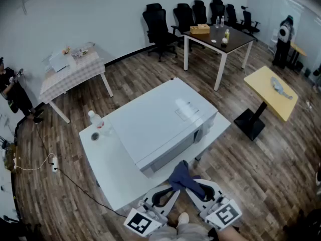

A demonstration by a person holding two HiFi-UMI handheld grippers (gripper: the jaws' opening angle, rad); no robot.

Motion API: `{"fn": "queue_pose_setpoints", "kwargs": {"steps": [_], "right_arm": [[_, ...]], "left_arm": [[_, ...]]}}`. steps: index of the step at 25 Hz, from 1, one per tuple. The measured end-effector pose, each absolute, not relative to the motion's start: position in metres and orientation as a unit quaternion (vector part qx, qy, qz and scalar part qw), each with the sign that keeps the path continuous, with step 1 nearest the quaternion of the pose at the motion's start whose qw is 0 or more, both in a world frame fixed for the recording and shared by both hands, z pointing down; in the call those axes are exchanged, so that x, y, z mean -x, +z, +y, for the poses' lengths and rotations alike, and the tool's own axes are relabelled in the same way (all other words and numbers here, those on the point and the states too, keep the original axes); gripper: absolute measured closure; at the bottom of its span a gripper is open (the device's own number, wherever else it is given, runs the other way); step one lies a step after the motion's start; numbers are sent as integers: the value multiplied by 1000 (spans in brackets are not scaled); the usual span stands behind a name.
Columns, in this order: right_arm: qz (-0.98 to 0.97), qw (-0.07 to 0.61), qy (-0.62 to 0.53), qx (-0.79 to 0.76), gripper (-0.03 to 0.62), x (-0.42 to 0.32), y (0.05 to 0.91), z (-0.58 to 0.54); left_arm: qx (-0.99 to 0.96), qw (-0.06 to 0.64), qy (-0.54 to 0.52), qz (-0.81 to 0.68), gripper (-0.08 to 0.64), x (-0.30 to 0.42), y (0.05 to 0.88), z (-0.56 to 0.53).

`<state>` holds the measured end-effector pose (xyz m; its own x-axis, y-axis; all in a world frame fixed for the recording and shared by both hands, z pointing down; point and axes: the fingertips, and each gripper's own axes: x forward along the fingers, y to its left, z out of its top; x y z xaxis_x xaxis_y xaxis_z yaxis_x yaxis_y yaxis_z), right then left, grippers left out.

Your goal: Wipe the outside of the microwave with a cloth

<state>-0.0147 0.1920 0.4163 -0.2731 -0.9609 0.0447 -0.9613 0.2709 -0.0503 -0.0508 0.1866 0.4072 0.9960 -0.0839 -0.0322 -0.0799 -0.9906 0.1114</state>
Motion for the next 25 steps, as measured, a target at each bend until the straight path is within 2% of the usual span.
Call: {"fn": "queue_pose_setpoints", "kwargs": {"steps": [25], "right_arm": [[-811, 12, 26, -584, 497, 26, 391, 178]], "left_arm": [[-995, 58, -51, -60, 548, 67, 378, 171]]}}
